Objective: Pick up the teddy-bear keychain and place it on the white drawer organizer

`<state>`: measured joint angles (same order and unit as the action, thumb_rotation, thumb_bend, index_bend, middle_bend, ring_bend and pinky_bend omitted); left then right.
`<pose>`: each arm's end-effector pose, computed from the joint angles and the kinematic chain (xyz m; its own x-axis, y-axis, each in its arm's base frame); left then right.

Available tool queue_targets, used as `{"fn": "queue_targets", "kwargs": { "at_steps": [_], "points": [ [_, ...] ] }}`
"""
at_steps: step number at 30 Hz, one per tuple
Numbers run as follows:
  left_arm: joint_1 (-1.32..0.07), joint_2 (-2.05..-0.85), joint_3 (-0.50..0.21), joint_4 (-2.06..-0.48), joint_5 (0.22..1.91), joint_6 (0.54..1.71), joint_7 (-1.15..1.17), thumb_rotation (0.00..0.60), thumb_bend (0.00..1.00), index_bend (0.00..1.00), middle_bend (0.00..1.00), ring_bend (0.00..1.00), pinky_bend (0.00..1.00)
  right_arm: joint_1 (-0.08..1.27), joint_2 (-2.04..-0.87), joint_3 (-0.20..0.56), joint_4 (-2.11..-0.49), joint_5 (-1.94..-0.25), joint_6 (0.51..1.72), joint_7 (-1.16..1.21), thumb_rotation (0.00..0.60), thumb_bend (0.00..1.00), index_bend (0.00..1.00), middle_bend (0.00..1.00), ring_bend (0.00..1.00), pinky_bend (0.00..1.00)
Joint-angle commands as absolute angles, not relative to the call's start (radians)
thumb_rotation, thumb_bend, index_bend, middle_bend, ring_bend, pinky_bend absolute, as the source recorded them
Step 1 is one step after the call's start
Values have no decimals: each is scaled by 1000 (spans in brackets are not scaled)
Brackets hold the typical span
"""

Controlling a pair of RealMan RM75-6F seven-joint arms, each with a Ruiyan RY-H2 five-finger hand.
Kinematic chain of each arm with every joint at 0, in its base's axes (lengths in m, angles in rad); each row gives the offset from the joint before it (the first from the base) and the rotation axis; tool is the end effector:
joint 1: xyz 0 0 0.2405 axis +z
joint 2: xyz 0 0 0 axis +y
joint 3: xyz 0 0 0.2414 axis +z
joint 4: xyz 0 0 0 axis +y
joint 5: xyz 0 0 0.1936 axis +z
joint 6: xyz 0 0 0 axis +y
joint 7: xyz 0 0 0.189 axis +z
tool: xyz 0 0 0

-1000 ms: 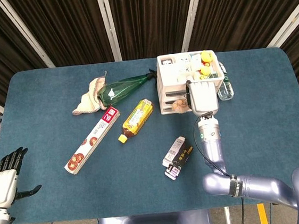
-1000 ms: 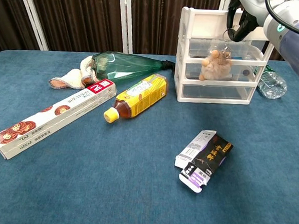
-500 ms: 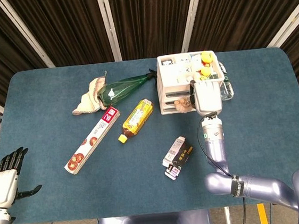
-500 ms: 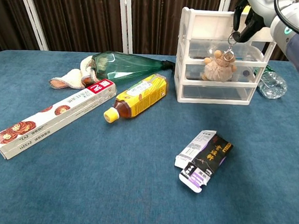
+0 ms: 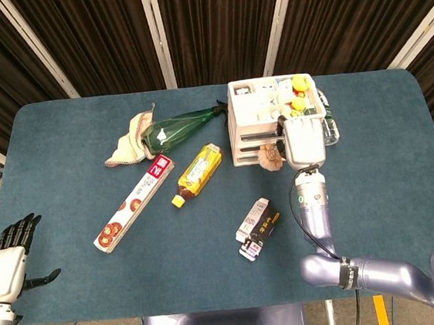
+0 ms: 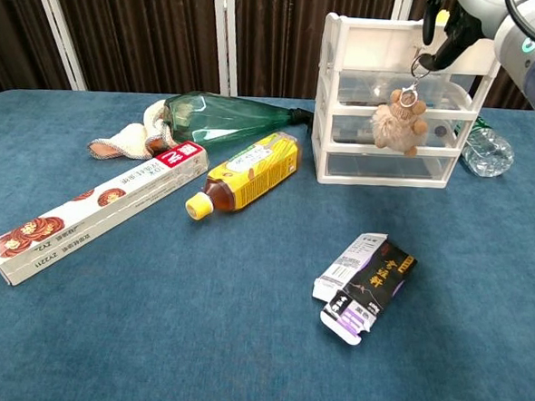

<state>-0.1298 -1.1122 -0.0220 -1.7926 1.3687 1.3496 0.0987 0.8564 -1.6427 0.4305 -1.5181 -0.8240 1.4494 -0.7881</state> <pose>-0.2792 0.2238 0.1312 0.3063 0.1743 0.9358 0.9460 0.0539 -0.3197 -0.0815 -0.4184 0.0806 0.4472 0.1905 0.8739 -0.8915 0.0160 0.4527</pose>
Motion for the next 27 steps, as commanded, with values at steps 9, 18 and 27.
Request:
{"fn": "queue_targets", "kwargs": {
  "at_steps": [9, 18, 27],
  "points": [
    [-130, -1114, -22, -1792, 1367, 1349, 102, 600, 104, 12, 0, 0, 0, 855, -1633, 451, -1523, -833, 1453, -782, 600, 235, 571, 1000, 1000, 866],
    [-131, -1114, -22, -1793, 1366, 1347, 103, 600, 104, 12, 0, 0, 0, 854, -1629, 455, -1529, -841, 1449, -776, 600, 234, 523, 1000, 1000, 866],
    [-130, -1113, -22, -1793, 1365, 1348, 102, 600, 105, 18, 0, 0, 0, 857, -1631, 461, -1521, -824, 1435, -780, 600, 233, 393, 1000, 1000, 866]
  ]
}}
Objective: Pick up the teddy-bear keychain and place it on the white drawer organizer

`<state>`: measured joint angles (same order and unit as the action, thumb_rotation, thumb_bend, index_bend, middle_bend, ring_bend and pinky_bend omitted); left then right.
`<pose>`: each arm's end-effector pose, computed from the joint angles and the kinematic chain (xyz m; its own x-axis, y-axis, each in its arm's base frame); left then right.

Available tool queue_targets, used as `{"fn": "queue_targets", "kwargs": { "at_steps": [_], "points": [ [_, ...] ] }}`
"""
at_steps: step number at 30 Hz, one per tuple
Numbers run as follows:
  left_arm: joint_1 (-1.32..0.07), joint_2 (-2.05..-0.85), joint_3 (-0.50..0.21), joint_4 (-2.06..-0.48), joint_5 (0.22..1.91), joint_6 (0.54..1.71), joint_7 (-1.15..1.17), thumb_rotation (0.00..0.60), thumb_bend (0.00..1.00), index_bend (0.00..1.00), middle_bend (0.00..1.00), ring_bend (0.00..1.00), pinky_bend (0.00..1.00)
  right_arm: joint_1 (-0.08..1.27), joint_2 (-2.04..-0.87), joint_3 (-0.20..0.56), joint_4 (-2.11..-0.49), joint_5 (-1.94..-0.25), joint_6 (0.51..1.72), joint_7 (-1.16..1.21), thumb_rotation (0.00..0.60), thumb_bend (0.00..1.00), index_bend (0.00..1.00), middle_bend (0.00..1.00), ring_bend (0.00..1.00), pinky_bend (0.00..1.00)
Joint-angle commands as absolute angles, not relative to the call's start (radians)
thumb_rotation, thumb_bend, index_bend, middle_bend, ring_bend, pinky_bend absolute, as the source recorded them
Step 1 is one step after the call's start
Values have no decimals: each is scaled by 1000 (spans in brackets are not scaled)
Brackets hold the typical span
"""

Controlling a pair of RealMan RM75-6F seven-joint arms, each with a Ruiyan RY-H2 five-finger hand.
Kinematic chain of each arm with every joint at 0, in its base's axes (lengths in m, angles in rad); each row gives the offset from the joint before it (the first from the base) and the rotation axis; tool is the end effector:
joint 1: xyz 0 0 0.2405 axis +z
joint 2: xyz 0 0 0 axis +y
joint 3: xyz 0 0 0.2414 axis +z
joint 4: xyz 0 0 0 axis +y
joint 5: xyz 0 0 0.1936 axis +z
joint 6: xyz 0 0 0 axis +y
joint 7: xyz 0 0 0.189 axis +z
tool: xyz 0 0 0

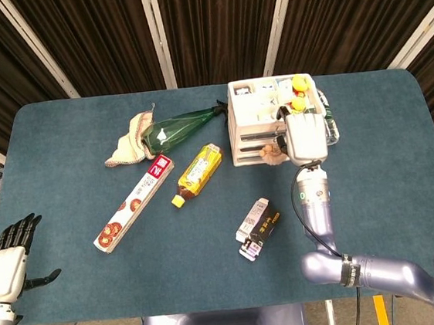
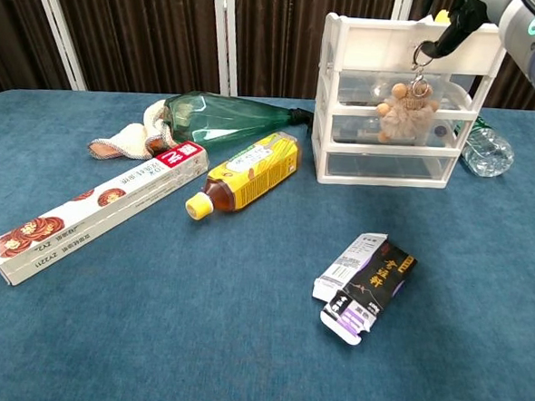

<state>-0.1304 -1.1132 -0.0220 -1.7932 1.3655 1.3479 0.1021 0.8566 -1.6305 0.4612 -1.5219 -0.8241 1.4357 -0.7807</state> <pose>-0.2794 0.2239 0.1306 0.3073 0.1765 0.9351 0.9454 0.0556 -0.3211 -0.0784 -0.4228 0.0889 0.4260 0.2046 0.8813 -0.9018 0.0170 0.4319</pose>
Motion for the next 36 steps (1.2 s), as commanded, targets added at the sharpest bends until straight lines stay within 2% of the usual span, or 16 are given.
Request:
{"fn": "queue_targets", "kwargs": {
  "at_steps": [1, 5, 20, 36],
  "points": [
    [-131, -1113, -22, -1793, 1364, 1347, 103, 600, 105, 18, 0, 0, 0, 858, -1631, 463, -1519, -823, 1433, -780, 600, 233, 391, 1000, 1000, 866],
    [-131, -1113, -23, -1794, 1362, 1346, 104, 600, 105, 18, 0, 0, 0, 862, -1631, 468, -1510, -820, 1428, -779, 600, 233, 349, 1000, 1000, 866],
    [-132, -1114, -22, -1796, 1357, 1342, 107, 600, 103, 18, 0, 0, 0, 866, -1619, 476, -1484, -782, 1409, -802, 600, 210, 303, 1000, 1000, 865],
    [-134, -1117, -24, -1798, 1353, 1342, 116, 600, 104, 18, 0, 0, 0, 869, -1624, 478, -1441, -763, 1387, -782, 600, 156, 291, 1000, 1000, 864]
  ]
}}
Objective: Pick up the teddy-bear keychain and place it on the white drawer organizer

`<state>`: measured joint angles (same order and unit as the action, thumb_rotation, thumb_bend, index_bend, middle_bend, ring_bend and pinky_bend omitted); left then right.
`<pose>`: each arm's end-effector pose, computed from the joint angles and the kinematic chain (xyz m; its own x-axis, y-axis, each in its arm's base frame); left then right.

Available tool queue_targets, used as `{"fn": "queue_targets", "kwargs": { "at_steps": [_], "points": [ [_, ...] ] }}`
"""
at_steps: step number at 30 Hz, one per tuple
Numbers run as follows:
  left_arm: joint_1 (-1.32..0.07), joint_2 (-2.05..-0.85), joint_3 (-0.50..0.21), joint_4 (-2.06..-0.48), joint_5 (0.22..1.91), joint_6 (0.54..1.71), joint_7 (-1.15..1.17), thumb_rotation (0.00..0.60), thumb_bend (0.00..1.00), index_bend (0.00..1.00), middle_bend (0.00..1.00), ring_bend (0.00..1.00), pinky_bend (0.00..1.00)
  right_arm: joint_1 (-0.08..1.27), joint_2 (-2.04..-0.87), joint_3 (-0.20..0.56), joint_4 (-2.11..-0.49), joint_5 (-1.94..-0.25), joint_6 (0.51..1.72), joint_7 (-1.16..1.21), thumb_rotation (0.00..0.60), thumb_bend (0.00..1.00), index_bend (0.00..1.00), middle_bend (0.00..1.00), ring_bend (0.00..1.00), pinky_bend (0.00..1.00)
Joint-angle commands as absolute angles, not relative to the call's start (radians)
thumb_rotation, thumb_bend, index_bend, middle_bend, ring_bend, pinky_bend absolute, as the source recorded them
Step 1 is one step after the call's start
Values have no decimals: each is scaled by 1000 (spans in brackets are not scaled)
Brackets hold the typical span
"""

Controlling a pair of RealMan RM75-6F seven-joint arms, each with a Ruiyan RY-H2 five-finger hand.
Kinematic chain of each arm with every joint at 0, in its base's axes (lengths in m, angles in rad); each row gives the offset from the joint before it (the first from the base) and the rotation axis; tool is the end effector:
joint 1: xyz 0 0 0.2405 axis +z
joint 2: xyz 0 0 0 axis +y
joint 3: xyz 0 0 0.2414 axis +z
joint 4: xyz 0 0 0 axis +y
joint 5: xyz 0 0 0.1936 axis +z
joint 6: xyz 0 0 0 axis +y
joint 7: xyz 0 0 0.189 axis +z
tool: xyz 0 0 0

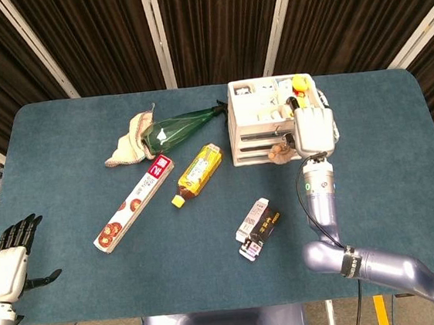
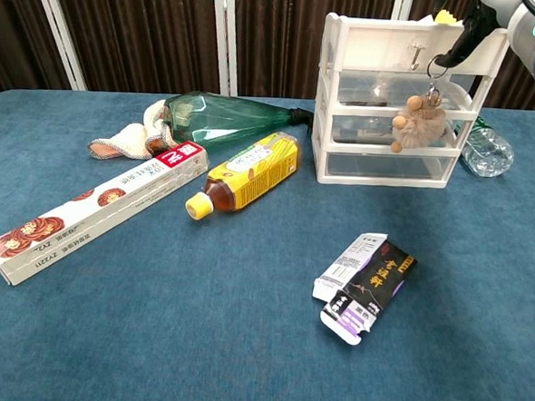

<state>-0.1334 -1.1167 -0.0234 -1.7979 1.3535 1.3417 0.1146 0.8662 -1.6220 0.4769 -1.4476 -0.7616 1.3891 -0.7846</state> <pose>-0.2796 0.2245 0.1287 0.3086 0.1831 0.9334 0.9440 0.0611 -0.3241 -0.0963 -0.4377 0.0928 0.4621 0.1763 0.8691 -0.8867 0.0780 0.4557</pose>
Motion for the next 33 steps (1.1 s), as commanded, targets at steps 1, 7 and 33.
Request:
{"fn": "queue_targets", "kwargs": {
  "at_steps": [1, 7, 33],
  "points": [
    [-134, -1117, -24, -1798, 1352, 1342, 116, 600, 104, 18, 0, 0, 0, 869, -1624, 478, -1438, -764, 1387, -781, 600, 156, 291, 1000, 1000, 864],
    [-135, -1119, -26, -1798, 1345, 1339, 119, 600, 103, 18, 0, 0, 0, 874, -1626, 482, -1424, -766, 1383, -772, 600, 152, 291, 1000, 1000, 864],
    [-143, -1126, -33, -1792, 1325, 1330, 131, 600, 104, 18, 0, 0, 0, 892, -1633, 483, -1400, -756, 1368, -771, 600, 120, 296, 1000, 1000, 864]
  ]
}}
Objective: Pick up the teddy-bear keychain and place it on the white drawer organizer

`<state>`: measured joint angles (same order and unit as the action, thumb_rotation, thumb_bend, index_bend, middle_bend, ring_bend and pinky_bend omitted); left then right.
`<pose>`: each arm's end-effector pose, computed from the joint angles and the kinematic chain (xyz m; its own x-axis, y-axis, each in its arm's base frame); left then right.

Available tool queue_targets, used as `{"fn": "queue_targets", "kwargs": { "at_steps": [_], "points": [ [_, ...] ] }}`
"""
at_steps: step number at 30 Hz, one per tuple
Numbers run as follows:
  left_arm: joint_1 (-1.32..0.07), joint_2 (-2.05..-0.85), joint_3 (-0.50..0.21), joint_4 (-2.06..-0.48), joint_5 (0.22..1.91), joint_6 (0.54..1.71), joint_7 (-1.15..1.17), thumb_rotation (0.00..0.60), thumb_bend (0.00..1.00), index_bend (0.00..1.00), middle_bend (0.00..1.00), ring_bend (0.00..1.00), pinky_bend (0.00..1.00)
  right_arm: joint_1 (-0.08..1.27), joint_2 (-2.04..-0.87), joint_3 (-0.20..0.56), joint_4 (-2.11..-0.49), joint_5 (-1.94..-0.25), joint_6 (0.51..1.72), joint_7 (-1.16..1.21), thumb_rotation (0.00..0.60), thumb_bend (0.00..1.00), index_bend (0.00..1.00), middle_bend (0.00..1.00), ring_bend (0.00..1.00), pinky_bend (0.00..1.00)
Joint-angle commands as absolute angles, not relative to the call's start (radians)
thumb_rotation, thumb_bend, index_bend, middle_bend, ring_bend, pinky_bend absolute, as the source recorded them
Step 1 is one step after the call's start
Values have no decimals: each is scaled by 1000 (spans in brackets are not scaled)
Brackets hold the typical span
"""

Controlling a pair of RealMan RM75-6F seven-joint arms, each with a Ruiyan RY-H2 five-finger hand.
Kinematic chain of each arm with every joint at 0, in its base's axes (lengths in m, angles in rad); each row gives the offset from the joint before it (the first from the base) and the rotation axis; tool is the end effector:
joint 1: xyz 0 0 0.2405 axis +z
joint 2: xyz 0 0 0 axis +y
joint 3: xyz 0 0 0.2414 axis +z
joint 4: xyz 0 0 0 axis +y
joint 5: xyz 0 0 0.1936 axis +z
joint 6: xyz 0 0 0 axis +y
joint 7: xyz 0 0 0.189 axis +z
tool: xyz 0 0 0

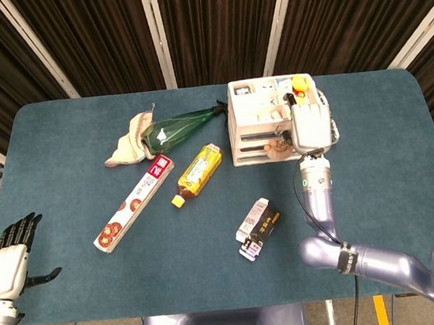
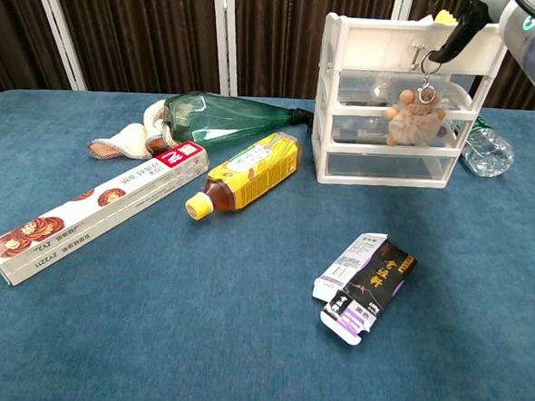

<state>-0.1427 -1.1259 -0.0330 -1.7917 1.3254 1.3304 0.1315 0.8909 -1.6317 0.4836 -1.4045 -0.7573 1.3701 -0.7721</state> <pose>-0.2822 0.2284 0.1271 0.3152 0.1862 0.9306 0.9399 0.0746 -0.3332 -0.0921 -0.4453 0.0926 0.4619 0.1853 0.8674 -0.8867 0.0731 0.4566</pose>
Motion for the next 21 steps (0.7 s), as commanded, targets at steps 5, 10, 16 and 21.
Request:
{"fn": "queue_targets", "kwargs": {
  "at_steps": [5, 10, 16, 21],
  "points": [
    [-143, -1126, -33, -1792, 1324, 1330, 131, 600, 104, 19, 0, 0, 0, 896, -1638, 482, -1382, -758, 1366, -769, 600, 55, 299, 1000, 1000, 864],
    [-144, -1126, -34, -1793, 1322, 1329, 131, 600, 104, 19, 0, 0, 0, 900, -1638, 484, -1373, -768, 1369, -767, 600, 22, 300, 1000, 1000, 864],
    [-145, -1126, -34, -1794, 1320, 1327, 131, 600, 105, 19, 0, 0, 0, 904, -1638, 488, -1374, -775, 1375, -764, 600, 22, 301, 1000, 1000, 864],
    [-145, -1126, -34, -1794, 1321, 1327, 130, 600, 105, 21, 0, 0, 0, 908, -1635, 492, -1383, -776, 1379, -771, 600, 0, 302, 1000, 1000, 864]
  ]
}}
